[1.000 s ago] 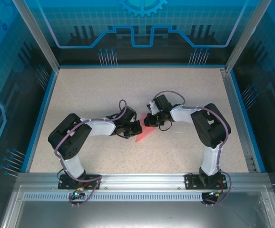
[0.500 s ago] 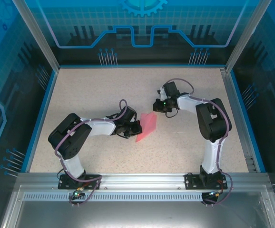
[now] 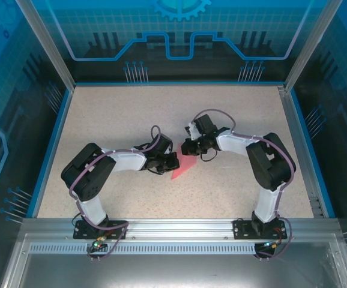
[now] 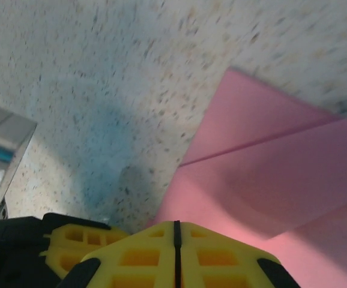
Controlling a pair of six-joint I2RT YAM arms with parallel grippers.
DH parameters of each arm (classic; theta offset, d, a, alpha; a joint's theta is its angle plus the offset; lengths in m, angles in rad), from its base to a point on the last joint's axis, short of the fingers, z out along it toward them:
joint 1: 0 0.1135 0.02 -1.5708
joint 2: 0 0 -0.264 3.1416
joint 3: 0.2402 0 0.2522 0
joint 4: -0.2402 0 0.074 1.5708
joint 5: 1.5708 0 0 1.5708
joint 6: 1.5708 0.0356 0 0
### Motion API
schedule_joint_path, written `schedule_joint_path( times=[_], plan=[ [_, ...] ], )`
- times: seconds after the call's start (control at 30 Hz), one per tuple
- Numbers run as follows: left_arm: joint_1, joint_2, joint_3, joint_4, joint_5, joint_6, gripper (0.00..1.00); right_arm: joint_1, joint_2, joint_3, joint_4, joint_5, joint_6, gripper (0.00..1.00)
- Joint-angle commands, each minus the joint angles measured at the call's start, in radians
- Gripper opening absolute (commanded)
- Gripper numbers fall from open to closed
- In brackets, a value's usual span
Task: Fold a paper plane with a square sheet of paper (pick it up from the middle)
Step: Fourth fold the wing at the center of the table.
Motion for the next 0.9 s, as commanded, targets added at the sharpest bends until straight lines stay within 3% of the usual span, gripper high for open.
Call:
schedule_joint_path(
  times=[0.0,0.5,0.7,0.87],
  plan=[
    [-0.006,0.061,-0.027,-0.177,-0.033,0.018,0.00,-0.004,0.054,0.007,0.015,-0.039,0.019,0.08],
    [-0.007,0.051,-0.034,-0.181,-0.023,0.034,0.00,-0.169,0.181,0.172,-0.104,0.152,0.016,0.07],
    [-0.007,0.049,-0.044,-0.172,-0.028,0.030,0.00,-0.153,0.093,0.196,-0.122,0.178,0.004,0.08],
    [-0.009,0.051,-0.039,-0.170,-0.027,0.030,0.00,-0.092,-0.035,0.085,-0.081,0.144,0.017,0.08]
  ],
)
